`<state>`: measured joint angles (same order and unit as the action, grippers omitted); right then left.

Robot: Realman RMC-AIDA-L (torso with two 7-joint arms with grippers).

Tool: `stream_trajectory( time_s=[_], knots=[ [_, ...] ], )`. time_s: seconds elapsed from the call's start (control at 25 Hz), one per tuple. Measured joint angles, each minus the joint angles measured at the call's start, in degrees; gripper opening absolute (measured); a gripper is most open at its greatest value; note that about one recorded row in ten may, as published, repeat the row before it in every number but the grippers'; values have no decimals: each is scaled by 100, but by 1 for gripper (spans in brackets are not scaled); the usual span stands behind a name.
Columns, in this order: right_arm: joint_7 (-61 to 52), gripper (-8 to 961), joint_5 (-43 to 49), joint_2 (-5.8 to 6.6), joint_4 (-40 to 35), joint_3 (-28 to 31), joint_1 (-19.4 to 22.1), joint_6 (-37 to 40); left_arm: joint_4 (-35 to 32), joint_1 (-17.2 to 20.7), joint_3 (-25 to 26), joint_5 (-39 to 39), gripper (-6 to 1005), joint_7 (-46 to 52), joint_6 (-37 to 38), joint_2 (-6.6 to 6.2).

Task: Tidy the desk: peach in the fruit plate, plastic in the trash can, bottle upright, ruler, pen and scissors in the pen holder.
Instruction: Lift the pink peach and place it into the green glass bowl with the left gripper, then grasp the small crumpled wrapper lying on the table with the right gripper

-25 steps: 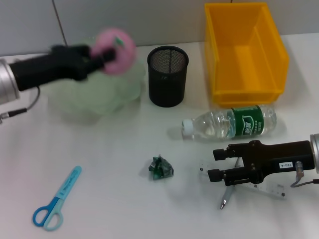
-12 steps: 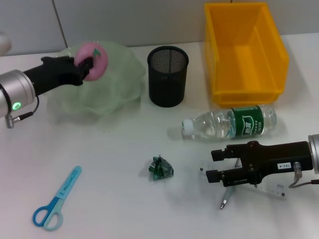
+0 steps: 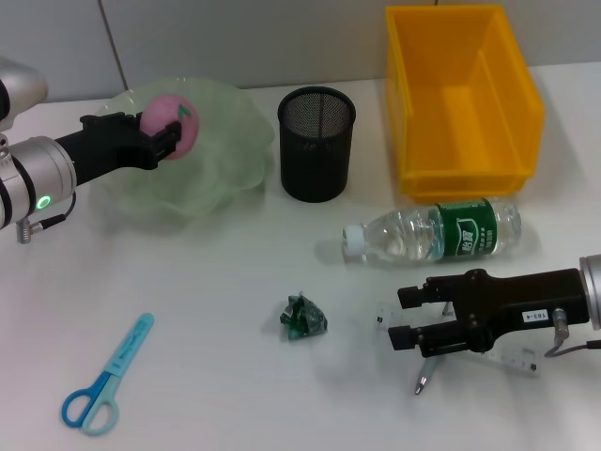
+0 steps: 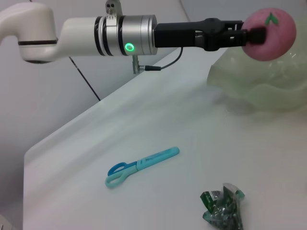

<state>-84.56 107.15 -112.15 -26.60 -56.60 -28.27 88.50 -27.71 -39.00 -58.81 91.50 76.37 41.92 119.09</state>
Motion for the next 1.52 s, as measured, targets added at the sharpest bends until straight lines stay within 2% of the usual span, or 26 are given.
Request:
stream_trajectory(
  time_s=[0.04, 0.24, 0.4, 0.72, 0.96, 1.0, 1.04, 1.08, 1.24, 1.52],
  knots=[
    [-1, 778, 32, 0, -2, 0, -18, 0, 2, 1, -1, -1, 254, 0, -4, 0],
    [-2, 778, 47, 0, -3, -2, -34, -2, 2, 8, -6, -2, 493, 9, -9, 0],
    [-2, 778, 50, 0, -3, -2, -43, -3, 2, 12, -8, -2, 618, 10, -10, 0],
    [-2, 778, 61, 0, -3, 1, -48, -8, -24, 19, -8, -2, 618, 101, 292, -15],
    [-2, 778, 62, 7, -4, 3, -47, -10, -387, 208, 51, 1, 618, 382, 1465, -66],
    [-2, 778, 61, 9, -3, 4, -47, -9, -527, 282, 54, -8, 619, 442, 1775, -69],
    [-3, 778, 62, 14, -3, 9, -47, -9, -769, 433, 60, -88, 619, 512, 2413, -73],
    [-3, 778, 62, 14, -3, 9, -47, -9, -769, 433, 60, -88, 619, 512, 2413, -73],
    [-5, 778, 62, 20, -3, 16, -47, -8, -1149, 860, 63, -598, 619, 535, 3890, -103],
    [-14, 778, 61, 31, -3, 26, -47, 38, -1253, 1148, 14, -661, 619, 498, 4746, -139]
  ],
)
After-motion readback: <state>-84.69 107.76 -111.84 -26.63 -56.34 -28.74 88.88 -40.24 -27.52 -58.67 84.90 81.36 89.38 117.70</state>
